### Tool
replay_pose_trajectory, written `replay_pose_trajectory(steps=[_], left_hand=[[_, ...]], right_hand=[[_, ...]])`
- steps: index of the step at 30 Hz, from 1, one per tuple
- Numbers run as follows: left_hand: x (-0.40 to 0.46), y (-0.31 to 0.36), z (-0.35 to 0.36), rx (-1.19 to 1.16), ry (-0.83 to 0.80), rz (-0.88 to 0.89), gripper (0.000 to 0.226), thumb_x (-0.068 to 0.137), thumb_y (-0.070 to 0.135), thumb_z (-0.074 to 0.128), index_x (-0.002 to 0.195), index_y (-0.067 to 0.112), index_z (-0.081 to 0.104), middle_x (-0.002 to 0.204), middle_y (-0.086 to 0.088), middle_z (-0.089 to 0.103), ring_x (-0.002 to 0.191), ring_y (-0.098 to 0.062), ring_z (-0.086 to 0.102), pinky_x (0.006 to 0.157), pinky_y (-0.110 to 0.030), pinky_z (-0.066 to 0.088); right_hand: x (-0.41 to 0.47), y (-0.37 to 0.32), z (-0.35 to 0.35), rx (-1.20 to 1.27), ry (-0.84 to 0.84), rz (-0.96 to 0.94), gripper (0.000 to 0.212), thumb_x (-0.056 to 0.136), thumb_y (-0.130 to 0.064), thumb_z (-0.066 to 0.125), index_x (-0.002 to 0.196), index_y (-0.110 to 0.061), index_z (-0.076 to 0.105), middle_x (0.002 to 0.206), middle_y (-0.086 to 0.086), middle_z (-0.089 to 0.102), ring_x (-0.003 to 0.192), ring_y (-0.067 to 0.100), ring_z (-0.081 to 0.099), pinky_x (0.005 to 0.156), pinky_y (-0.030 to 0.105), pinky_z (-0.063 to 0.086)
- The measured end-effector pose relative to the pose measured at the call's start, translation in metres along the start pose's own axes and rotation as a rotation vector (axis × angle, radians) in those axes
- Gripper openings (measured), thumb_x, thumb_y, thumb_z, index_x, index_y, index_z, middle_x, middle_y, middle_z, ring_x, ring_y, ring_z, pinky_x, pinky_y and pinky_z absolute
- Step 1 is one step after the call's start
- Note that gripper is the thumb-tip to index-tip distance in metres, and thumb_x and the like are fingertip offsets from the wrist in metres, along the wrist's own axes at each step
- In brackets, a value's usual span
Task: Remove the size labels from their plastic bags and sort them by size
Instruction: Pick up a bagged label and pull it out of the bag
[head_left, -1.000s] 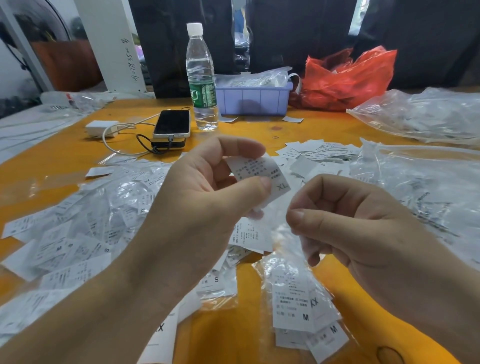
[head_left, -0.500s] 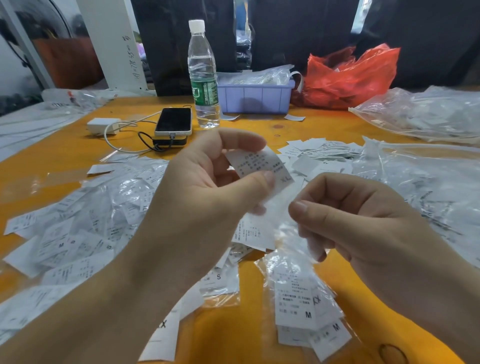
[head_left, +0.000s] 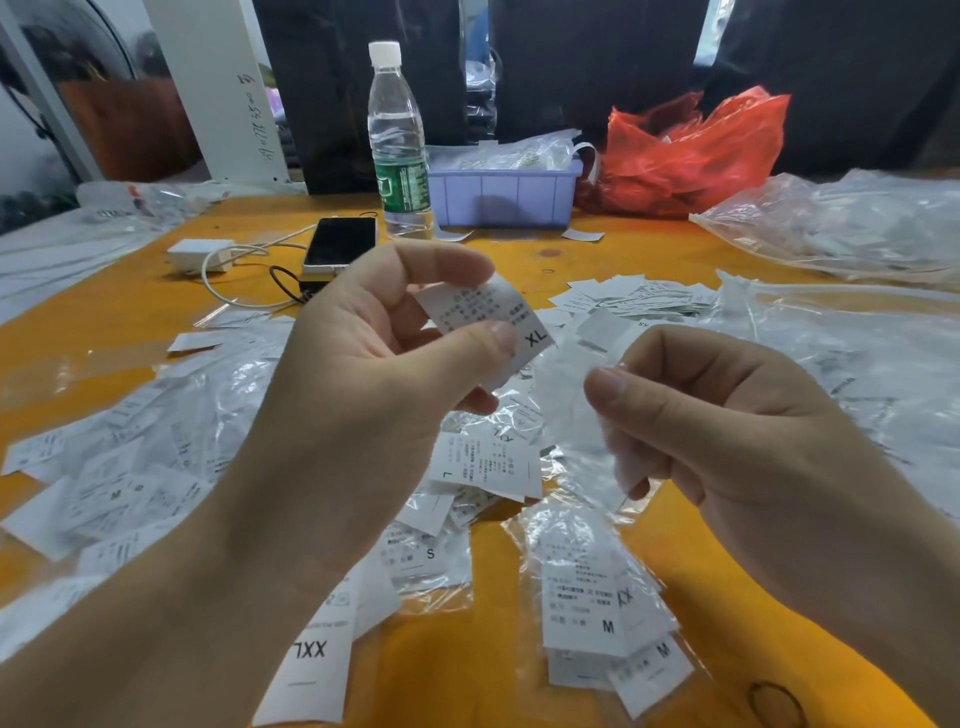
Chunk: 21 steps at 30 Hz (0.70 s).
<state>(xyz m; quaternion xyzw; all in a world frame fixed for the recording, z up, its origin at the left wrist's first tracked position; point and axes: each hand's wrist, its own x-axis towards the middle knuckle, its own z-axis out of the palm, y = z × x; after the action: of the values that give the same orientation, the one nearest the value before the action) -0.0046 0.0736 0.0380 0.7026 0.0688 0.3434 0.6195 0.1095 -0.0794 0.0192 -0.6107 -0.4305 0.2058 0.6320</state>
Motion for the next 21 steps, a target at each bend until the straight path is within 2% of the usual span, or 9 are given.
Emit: replay_pose_trajectory(steps=[9, 15, 21], left_hand=[[-0.0012, 0.0005, 0.0007, 0.035, -0.072, -0.042, 0.025, 0.065, 0.015, 0.071, 0.08, 0.035, 0.073, 0.079, 0.003, 0.07, 0.075, -0.02, 0.067, 0.059, -0.025, 0.052], [-0.0027, 0.0049, 0.0032, -0.037, -0.172, -0.06, 0.027, 0.065, 0.008, 0.066, 0.077, 0.031, 0.073, 0.073, 0.003, 0.067, 0.07, -0.016, 0.065, 0.054, -0.023, 0.052], [-0.0029, 0.0039, 0.0041, -0.051, -0.178, -0.06, 0.026, 0.065, 0.008, 0.067, 0.077, 0.03, 0.073, 0.073, 0.003, 0.067, 0.068, -0.016, 0.064, 0.054, -0.024, 0.052]], right_hand=[[-0.0014, -0.002, 0.002, 0.022, -0.021, 0.01, 0.02, 0.075, -0.034, 0.07, 0.064, -0.018, 0.065, 0.057, 0.0, 0.059, 0.051, 0.012, 0.054, 0.049, 0.013, 0.042], [-0.0012, -0.0024, 0.0016, 0.021, -0.018, 0.019, 0.018, 0.074, -0.03, 0.07, 0.066, -0.014, 0.065, 0.059, 0.002, 0.059, 0.052, 0.013, 0.054, 0.049, 0.016, 0.043], [-0.0021, -0.0025, 0.0028, 0.021, -0.046, 0.017, 0.013, 0.073, -0.027, 0.07, 0.067, -0.016, 0.066, 0.059, 0.002, 0.059, 0.053, 0.013, 0.055, 0.051, 0.018, 0.044]])
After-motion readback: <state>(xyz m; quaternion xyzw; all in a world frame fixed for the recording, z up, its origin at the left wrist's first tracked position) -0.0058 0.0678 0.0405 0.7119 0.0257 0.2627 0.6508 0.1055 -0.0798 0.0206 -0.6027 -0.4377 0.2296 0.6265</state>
